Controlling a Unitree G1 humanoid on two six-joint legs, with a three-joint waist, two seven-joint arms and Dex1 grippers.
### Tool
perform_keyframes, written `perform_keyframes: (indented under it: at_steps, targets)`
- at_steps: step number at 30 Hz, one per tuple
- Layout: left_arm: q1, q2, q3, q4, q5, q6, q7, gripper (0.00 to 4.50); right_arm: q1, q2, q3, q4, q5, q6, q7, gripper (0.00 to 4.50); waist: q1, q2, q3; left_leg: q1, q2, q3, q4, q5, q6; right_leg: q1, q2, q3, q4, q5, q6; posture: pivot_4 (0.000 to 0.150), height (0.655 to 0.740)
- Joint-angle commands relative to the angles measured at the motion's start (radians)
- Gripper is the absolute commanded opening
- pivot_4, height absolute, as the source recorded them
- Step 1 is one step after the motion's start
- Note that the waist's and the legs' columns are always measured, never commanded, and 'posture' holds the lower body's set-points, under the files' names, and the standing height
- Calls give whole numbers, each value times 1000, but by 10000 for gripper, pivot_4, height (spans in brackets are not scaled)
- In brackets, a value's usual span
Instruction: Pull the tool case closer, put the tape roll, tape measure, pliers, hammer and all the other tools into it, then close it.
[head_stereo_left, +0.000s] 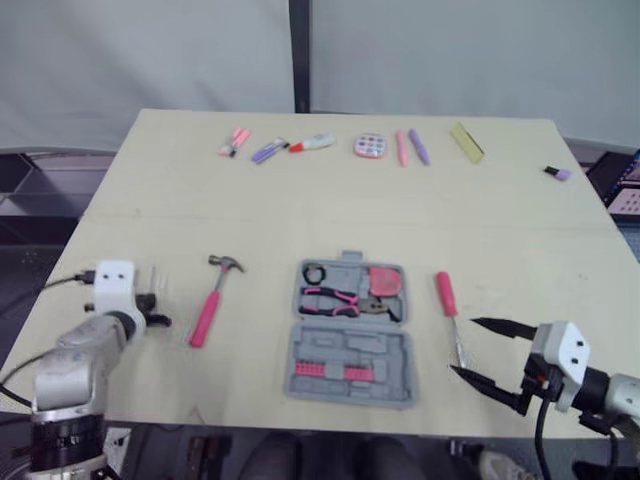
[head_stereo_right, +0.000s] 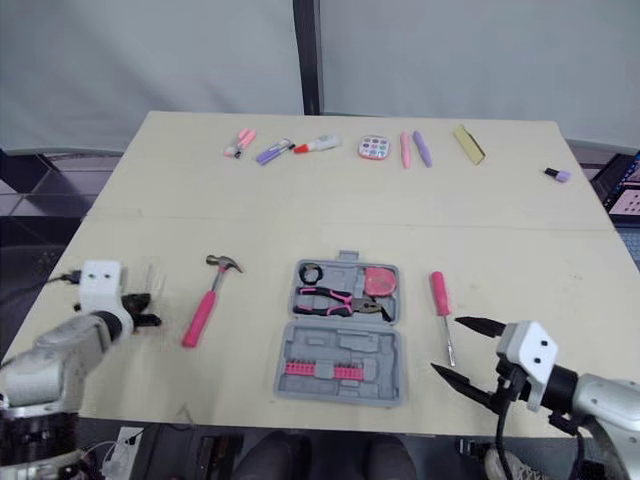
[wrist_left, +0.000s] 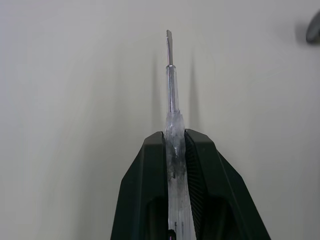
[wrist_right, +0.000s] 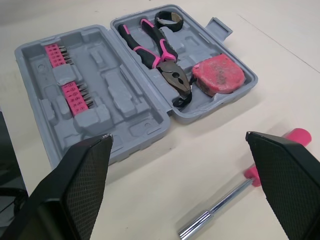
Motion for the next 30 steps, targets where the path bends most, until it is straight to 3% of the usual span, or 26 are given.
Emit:
perform_keyframes:
  at_steps: [1,11,21,30]
  targets:
    - [-45,73,-90,-44,-3,-23,-126,164,-2,2,-32,-30,20,-5,-4,45000,2,0,0,0,0,0,0,0,0,0,0,0,0,0,0,1500,7134]
    - [-243,188,-465,-67,-19,-126,-577,164,-19,29,-11,-18,-12,-29,-25,45000,-13,1,0,-1,0,1,-1,0,0,-1,1,-1,2,0,0,1500,7134]
    - [-353,164,-652,-94,19,-166,-751,164,-13,30,0,-18,-34,-36,-17,45000,-18,1,0,-1,0,0,0,0,0,-1,1,0,3,0,0,1500,7134]
    - [-455,101,-765,-135,48,-96,-798,164,-51,25,20,1,-39,-30,-18,45000,-18,1,0,-2,0,0,1,0,0,-1,2,0,4,0,0,1500,7134]
